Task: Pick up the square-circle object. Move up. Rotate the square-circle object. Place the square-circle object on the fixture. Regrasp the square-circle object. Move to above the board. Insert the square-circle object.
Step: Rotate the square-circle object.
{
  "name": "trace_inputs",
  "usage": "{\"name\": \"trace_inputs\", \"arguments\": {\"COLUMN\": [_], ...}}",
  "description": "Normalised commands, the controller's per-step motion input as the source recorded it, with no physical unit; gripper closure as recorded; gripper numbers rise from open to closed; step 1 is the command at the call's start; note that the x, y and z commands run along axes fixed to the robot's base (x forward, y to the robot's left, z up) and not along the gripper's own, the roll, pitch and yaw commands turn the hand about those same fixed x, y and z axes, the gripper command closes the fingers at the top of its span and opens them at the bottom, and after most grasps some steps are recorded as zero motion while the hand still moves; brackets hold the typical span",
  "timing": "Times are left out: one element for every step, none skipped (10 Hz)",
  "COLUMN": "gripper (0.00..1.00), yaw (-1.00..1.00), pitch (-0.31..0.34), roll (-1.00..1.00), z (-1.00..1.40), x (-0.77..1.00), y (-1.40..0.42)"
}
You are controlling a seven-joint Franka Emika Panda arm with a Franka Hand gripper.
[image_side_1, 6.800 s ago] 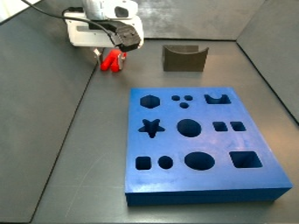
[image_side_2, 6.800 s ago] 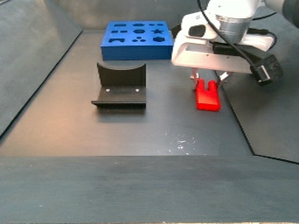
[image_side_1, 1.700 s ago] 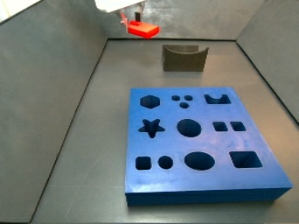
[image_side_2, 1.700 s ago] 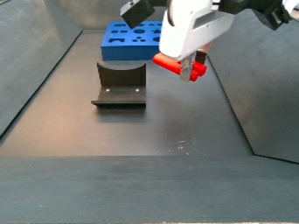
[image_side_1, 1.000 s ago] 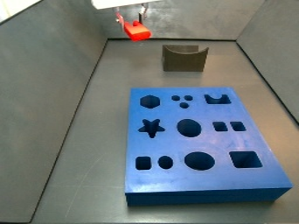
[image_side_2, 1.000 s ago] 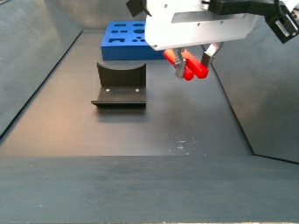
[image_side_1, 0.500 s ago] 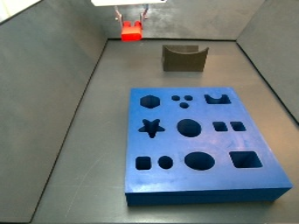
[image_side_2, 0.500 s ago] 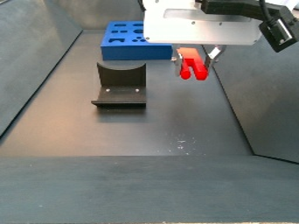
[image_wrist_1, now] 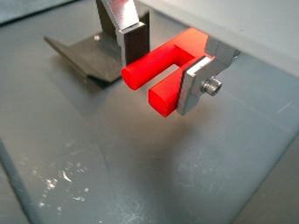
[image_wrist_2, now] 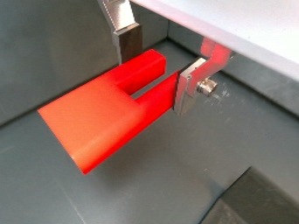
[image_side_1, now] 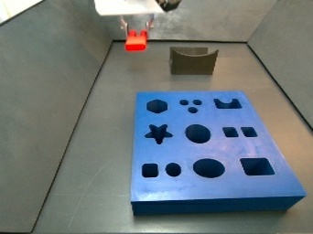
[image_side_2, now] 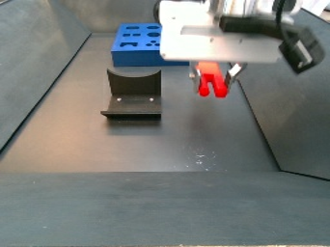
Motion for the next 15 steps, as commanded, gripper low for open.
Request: {"name": "trace_inputs", "arguments": {"gripper": [1.00, 1.00, 1.00, 1.00, 1.00, 1.00, 1.00, 0.00, 0.00, 0.00, 0.00, 0.00, 0.00, 0.00, 0.00], "yaw": [0.02, 0.02, 0.02, 0.01, 0.01, 0.01, 0.00, 0.00, 0.00, 0.00, 0.00, 0.00, 0.01, 0.01, 0.01], "pitch": [-0.010, -0.005, -0.004, -0.006, -0.007, -0.013, -0.013, 0.000, 0.000, 0.011, 0.039, 0.051, 0.064, 0.061, 0.057], "roll": [0.01, 0.01, 0.02, 0.02, 0.02, 0.03, 0.03, 0.00, 0.00, 0.00, -0.01, -0.02, -0.02, -0.03, -0.03], "z": [-1.00, -1.00, -0.81, -0.67, -0.49, -0.40, -0.18, 0.00, 1.00, 1.00, 1.00, 1.00, 1.00, 1.00, 1.00], "x": [0.04, 0.04, 0.05, 0.04, 0.04, 0.04, 0.03, 0.00, 0.00, -0.01, -0.01, -0.01, -0.01, -0.01, -0.02], "y": [0.02, 0.02, 0.02, 0.02, 0.02, 0.02, 0.02, 0.00, 0.00, 0.00, 0.00, 0.00, 0.00, 0.00, 0.00]}}
